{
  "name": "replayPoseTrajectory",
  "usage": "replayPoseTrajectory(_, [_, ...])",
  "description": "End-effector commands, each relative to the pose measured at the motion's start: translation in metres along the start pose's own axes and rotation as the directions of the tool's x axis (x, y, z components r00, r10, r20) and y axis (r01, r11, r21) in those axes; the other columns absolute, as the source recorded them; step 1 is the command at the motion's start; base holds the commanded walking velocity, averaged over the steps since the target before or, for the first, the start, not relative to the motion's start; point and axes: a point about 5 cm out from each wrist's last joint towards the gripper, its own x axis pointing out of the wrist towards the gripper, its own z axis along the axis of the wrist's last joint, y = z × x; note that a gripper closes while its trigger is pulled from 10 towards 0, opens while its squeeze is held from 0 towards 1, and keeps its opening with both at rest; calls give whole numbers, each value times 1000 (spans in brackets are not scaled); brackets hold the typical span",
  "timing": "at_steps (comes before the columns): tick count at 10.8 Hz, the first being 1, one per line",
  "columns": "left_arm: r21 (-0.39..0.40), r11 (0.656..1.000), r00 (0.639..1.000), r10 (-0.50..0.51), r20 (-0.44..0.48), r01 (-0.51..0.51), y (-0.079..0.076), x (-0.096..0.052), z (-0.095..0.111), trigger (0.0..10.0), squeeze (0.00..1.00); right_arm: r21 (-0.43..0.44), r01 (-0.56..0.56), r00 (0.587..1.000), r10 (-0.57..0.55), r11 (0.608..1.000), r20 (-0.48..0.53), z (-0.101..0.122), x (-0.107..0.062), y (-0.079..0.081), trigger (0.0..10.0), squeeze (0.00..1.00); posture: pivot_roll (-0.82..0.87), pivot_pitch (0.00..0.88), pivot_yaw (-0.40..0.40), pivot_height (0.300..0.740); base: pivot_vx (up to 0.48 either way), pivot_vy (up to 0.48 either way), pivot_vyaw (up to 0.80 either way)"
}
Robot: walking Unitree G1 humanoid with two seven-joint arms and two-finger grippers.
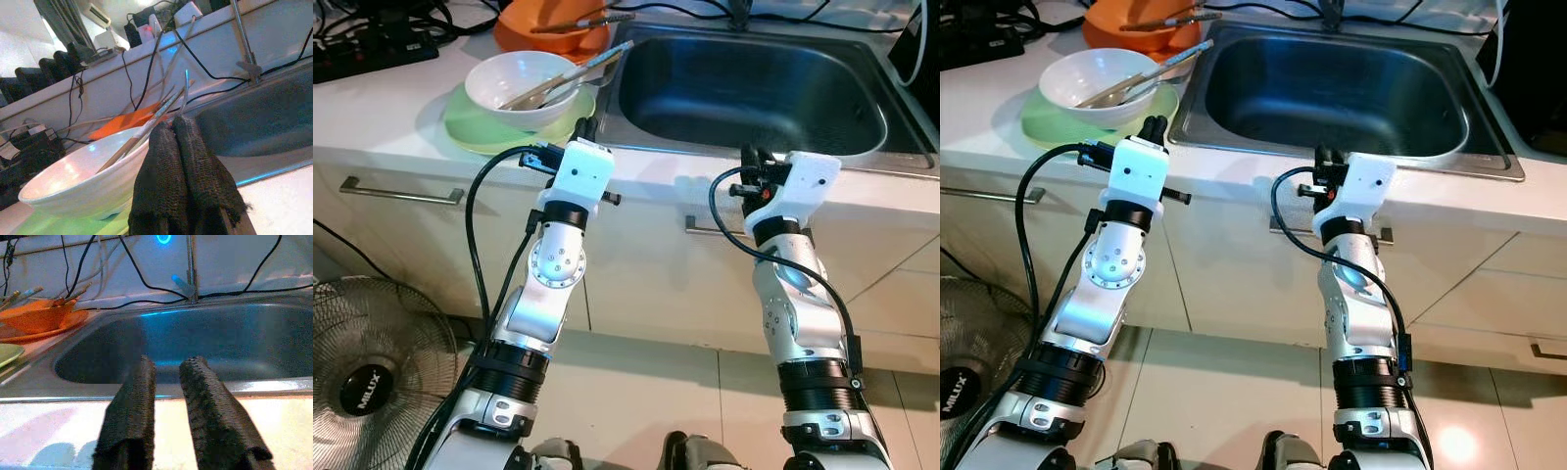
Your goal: Kitchen organization
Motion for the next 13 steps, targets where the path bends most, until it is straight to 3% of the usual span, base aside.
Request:
replayPoseTrajectory(1, [-7,1000,1000,8,6,-8,-2,3,2,10000,0,13,2,1000,-3,1000,17,3,2,0,10000,1000,29,85,-16,740,0,0,0])
replayPoseTrajectory(2, [-9,1000,1000,-8,1,8,-5,3,2,10000,0,18,-5,1000,5,1000,17,3,1,2,10000,1000,29,87,-15,740,0,0,0])
replayPoseTrajectory(3, [-32,999,1000,-17,-1,17,-7,3,2,10000,1000,19,-7,1000,7,1000,16,2,1,3,10000,1000,31,89,-16,740,0,0,0])
replayPoseTrajectory(13, [-55,998,1000,-24,-4,24,-8,5,4,10000,1000,33,-19,1000,19,999,25,5,3,7,10000,1000,35,114,-21,740,0,0,0])
